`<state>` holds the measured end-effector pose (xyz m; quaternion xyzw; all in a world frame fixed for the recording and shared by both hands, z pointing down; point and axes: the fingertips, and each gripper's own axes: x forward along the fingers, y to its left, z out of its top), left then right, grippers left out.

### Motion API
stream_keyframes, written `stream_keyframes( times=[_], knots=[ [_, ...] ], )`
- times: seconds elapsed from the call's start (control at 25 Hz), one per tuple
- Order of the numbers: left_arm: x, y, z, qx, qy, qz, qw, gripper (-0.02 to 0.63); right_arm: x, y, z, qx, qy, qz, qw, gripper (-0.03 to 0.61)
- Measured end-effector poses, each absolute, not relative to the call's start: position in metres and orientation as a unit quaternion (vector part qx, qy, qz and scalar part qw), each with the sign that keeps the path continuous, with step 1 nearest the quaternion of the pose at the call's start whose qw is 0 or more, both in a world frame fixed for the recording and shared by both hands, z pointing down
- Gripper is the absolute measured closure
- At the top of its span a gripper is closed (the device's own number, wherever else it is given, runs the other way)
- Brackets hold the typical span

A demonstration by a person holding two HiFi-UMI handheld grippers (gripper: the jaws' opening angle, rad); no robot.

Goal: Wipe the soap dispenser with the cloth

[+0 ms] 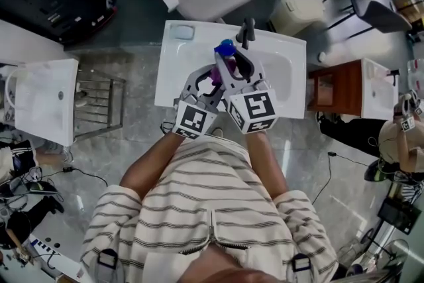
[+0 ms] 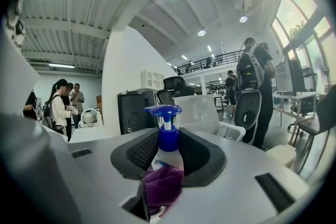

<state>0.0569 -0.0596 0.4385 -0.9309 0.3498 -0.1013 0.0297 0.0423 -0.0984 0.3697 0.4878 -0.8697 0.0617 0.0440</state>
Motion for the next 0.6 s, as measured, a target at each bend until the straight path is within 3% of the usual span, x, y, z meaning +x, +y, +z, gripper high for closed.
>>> stream_keyframes(
  times=[0.6],
  knots=[
    [0.057,-0.059,0.460,-0.931,0.343,-0.121,0.014,0.485,0.049,-0.092,0.361,0.495,-0.866,0.067,0.030,0.445]
  ],
)
